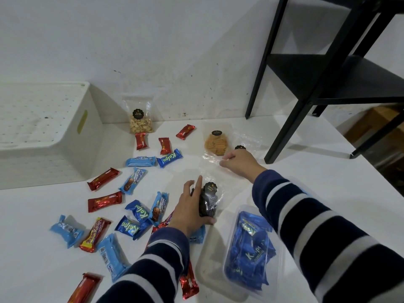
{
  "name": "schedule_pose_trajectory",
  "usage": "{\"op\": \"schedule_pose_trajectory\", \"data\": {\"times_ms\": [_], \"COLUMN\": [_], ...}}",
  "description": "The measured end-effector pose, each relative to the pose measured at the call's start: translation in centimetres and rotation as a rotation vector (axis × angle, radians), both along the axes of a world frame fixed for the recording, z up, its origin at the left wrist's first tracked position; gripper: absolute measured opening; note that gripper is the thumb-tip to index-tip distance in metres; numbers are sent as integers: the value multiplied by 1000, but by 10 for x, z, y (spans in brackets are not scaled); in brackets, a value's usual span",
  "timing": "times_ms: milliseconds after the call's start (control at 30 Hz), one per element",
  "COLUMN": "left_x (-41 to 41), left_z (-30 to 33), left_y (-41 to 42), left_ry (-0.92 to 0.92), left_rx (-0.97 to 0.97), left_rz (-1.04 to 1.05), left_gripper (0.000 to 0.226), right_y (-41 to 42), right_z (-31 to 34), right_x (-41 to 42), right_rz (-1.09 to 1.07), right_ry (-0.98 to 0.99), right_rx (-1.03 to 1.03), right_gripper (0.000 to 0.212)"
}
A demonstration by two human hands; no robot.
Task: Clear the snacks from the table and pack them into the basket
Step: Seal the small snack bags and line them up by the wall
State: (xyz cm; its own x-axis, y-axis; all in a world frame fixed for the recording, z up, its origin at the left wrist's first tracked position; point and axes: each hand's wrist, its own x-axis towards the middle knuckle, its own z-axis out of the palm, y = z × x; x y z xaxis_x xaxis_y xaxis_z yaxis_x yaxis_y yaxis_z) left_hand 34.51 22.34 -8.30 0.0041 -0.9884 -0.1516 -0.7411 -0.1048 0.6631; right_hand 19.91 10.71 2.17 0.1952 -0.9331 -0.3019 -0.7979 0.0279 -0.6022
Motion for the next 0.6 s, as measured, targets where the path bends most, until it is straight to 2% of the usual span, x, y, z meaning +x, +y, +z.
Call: {"op": "schedule_pose_trajectory", "data": {"times_ms": [100,233,500,600], "left_x": [0,-1,-1,-1], "left_z": [-1,-1,-2,-2], "left_y": [-1,-1,-1,0], "left_ry": [-2,-12,-4,0], "left_rx": [1,-5,2,-3], "left_rz": [-7,-13,-21,-17], "left_gripper": [132,131,131,130], "right_y": [1,-2,-5,-5], "right_z": [2,-4,-4,-4], "right_x": [5,7,24,26], "right_rz": [-12,-54,-25,-63], "right_ry": [-21,-5,29,53], "right_rx": [-39,-68,-44,-66], "right_gripper": [22,12,28,17]}}
